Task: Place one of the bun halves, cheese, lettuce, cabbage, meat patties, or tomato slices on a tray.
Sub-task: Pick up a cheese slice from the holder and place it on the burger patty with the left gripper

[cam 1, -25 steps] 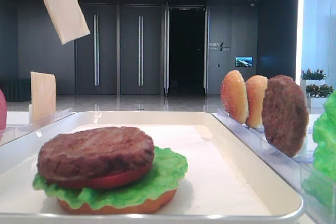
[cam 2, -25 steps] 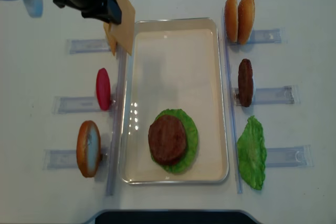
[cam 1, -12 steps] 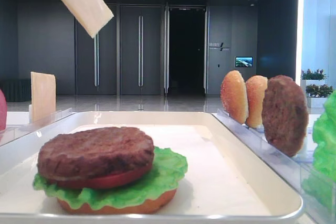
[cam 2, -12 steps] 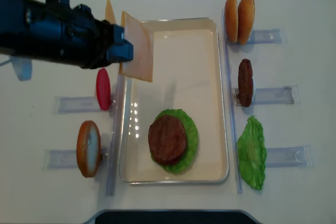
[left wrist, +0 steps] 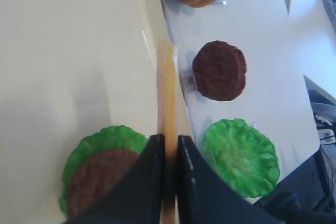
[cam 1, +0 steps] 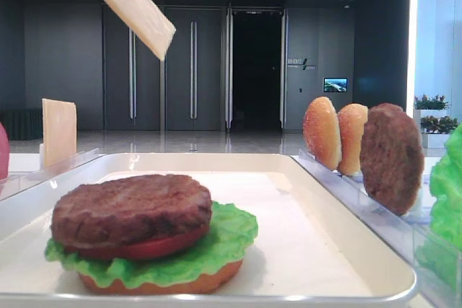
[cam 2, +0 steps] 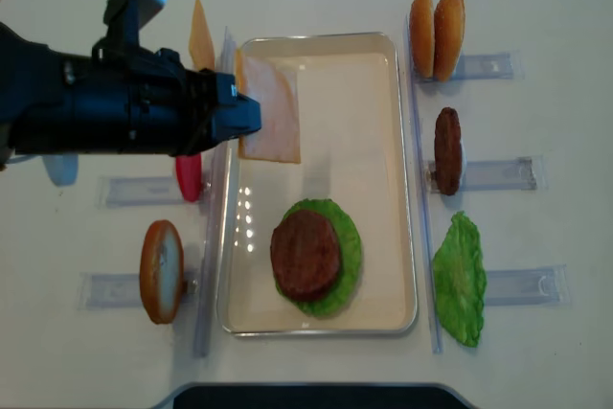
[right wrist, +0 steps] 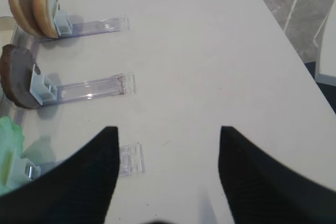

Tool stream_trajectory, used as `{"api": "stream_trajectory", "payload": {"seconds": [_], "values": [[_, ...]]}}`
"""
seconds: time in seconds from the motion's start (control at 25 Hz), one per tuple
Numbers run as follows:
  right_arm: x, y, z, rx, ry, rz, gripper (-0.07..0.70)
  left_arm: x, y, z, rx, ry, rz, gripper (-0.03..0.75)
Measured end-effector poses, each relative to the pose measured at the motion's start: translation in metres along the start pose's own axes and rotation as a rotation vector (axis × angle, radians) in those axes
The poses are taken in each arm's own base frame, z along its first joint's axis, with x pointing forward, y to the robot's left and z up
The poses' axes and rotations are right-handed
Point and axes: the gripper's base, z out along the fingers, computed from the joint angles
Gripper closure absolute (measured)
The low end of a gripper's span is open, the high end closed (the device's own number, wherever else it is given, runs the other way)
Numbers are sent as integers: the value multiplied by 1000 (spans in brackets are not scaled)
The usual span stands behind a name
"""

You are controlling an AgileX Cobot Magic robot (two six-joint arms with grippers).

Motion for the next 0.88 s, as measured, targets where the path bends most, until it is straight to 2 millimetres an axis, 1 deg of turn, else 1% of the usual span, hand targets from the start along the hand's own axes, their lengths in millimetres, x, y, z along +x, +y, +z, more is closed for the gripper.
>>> {"api": "stream_trajectory", "payload": {"seconds": [0.2,0.48,0.68,0.88], "values": [[0,0,0,0,0,0,204,3,4,14,40,33,5,682],[0,0,0,0,0,0,204,21,11,37,144,181,-1,682],[0,0,0,0,0,0,204,36,10,38,231,280,37,682],[0,0,0,0,0,0,204,55,18,40,243,335,15,682]]}}
